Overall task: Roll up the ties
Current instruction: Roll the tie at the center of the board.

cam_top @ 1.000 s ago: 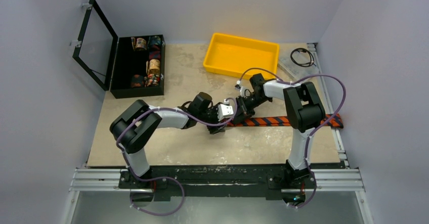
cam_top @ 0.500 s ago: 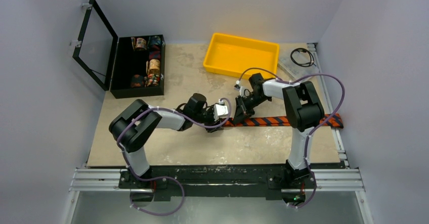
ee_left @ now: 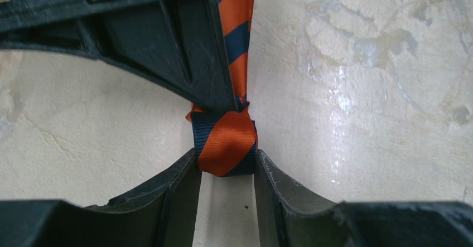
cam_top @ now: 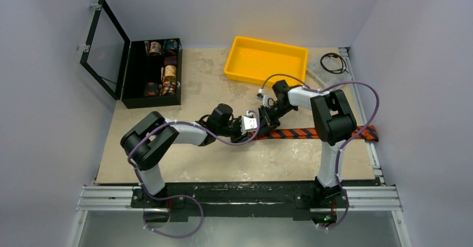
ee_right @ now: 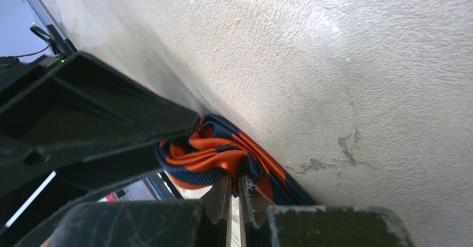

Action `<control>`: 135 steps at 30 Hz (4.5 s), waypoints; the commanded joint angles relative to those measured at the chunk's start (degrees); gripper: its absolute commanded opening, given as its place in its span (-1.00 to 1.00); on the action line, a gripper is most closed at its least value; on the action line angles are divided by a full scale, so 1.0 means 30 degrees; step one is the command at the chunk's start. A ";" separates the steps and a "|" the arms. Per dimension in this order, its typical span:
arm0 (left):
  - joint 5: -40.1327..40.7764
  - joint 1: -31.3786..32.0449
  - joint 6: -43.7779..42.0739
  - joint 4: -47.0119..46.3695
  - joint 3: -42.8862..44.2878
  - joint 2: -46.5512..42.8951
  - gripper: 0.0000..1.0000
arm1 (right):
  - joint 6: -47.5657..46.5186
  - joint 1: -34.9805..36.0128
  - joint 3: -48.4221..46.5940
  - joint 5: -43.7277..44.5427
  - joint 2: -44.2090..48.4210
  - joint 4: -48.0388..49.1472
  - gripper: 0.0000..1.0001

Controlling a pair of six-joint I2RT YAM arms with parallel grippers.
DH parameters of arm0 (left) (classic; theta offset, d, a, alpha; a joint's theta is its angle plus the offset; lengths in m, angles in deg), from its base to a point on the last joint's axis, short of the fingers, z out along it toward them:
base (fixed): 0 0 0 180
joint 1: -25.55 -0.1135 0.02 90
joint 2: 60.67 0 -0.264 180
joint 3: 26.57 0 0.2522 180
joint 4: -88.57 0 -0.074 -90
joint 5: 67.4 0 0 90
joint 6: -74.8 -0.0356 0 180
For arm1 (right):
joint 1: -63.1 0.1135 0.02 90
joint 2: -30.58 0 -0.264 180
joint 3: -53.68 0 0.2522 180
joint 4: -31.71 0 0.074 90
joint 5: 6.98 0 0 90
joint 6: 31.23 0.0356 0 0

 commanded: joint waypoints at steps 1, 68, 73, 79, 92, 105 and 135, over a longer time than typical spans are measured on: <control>-0.0495 0.0829 0.1205 -0.0999 0.1388 -0.0255 -0.26 | -0.1161 0.0538 0.0728 0.5651 -0.1502 0.1971 -1.00; 0.4193 0.1018 -0.1616 1.1468 0.5491 0.5072 -0.42 | -0.1165 -0.2306 0.0668 -0.1856 0.1697 0.0987 -0.13; 0.3941 0.1032 -0.1681 1.1325 0.5251 0.4736 -0.41 | -0.1271 -0.2484 0.0759 0.0323 0.1777 0.1041 -0.76; 0.1780 0.0558 -0.1371 0.9556 0.4044 0.3396 -0.11 | -0.1928 -0.2154 0.0728 0.2744 0.1055 0.0980 -1.00; -0.1726 -0.0906 0.1581 -0.0416 0.0769 0.1579 0.36 | -0.1659 -0.1343 0.0819 0.5834 -0.0513 0.1048 -1.00; 0.0350 0.0929 0.2871 -0.1291 0.3782 0.4754 0.18 | -0.1219 -0.0980 0.1468 0.3057 0.0011 0.1843 -1.00; 0.1435 0.0717 -0.0490 0.4739 0.2169 0.2947 -0.56 | -0.1910 -0.1863 0.0818 -0.1173 0.1254 0.0503 -1.00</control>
